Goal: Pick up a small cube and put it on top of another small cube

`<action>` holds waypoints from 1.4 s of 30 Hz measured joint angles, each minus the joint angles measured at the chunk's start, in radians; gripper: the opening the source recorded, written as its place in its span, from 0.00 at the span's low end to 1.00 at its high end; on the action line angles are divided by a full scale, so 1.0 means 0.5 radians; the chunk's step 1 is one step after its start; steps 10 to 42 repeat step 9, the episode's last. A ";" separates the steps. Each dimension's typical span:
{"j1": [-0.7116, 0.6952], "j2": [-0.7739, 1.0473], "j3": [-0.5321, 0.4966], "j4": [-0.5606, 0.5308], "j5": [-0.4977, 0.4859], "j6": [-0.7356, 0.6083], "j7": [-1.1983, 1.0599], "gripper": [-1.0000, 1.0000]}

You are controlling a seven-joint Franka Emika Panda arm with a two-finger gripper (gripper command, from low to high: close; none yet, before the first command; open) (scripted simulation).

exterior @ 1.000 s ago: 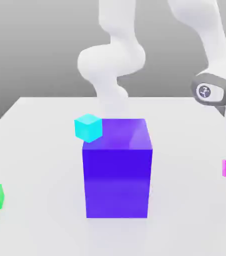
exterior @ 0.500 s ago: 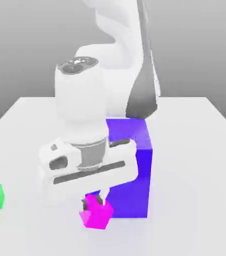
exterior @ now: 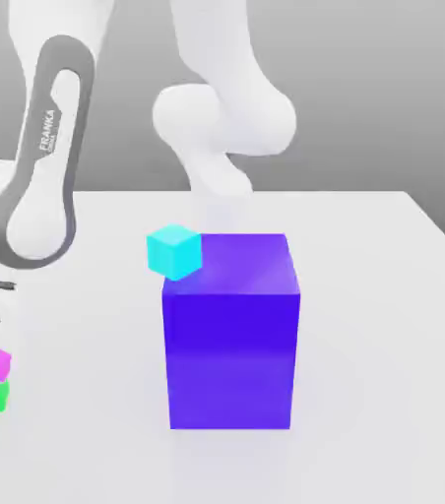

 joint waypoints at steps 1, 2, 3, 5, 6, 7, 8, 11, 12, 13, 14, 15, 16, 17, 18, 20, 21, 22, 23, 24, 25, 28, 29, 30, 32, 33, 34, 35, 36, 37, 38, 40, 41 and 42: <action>0.000 0.000 0.000 0.000 0.000 0.000 0.000 1.00; 0.000 0.000 0.000 0.000 0.000 0.000 0.000 1.00; -0.015 0.030 0.019 0.002 0.029 0.025 -0.021 1.00; 0.010 -0.028 -0.017 -0.002 -0.030 -0.019 0.022 1.00; 0.026 -0.079 -0.043 -0.006 -0.084 -0.059 0.061 1.00; 0.043 -0.136 -0.069 -0.011 -0.142 -0.105 0.102 1.00; 0.056 -0.194 -0.093 -0.016 -0.200 -0.152 0.145 1.00; 0.065 -0.251 -0.112 -0.021 -0.257 -0.200 0.186 1.00; 0.065 -0.251 -0.112 -0.021 -0.257 -0.200 0.186 1.00; 0.065 -0.251 -0.112 -0.021 -0.257 -0.200 0.186 1.00; 0.065 -0.251 -0.112 -0.021 -0.257 -0.200 0.186 1.00; 0.065 -0.251 -0.112 -0.021 -0.257 -0.200 0.186 1.00; 0.065 -0.251 -0.112 -0.021 -0.257 -0.200 0.186 1.00; 0.065 -0.251 -0.112 -0.021 -0.257 -0.200 0.186 1.00; 0.065 -0.251 -0.112 -0.021 -0.257 -0.200 0.186 1.00; 0.065 -0.251 -0.112 -0.021 -0.257 -0.200 0.186 1.00; 0.065 -0.251 -0.112 -0.021 -0.257 -0.200 0.186 1.00; 0.065 -0.251 -0.112 -0.021 -0.257 -0.200 0.186 1.00; 0.065 -0.251 -0.112 -0.021 -0.257 -0.200 0.186 1.00; 0.065 -0.251 -0.112 -0.021 -0.257 -0.200 0.186 1.00; 0.065 -0.251 -0.112 -0.021 -0.257 -0.200 0.186 1.00; 0.065 -0.251 -0.112 -0.021 -0.257 -0.200 0.186 1.00; 0.065 -0.251 -0.112 -0.021 -0.257 -0.200 0.186 1.00; 0.065 -0.251 -0.112 -0.021 -0.257 -0.200 0.186 1.00; 0.065 -0.251 -0.112 -0.021 -0.257 -0.200 0.186 1.00; 0.065 -0.251 -0.112 -0.021 -0.257 -0.200 0.186 1.00; 0.065 -0.251 -0.112 -0.021 -0.257 -0.200 0.186 1.00; 0.065 -0.251 -0.112 -0.021 -0.257 -0.200 0.186 1.00; 0.065 -0.251 -0.112 -0.021 -0.257 -0.200 0.186 1.00; 0.065 -0.251 -0.112 -0.021 -0.257 -0.200 0.186 1.00; 0.065 -0.251 -0.112 -0.021 -0.257 -0.200 0.186 1.00; 0.065 -0.251 -0.112 -0.021 -0.257 -0.200 0.186 1.00; 0.065 -0.251 -0.112 -0.021 -0.257 -0.200 0.186 1.00; 0.065 -0.251 -0.112 -0.021 -0.257 -0.200 0.186 1.00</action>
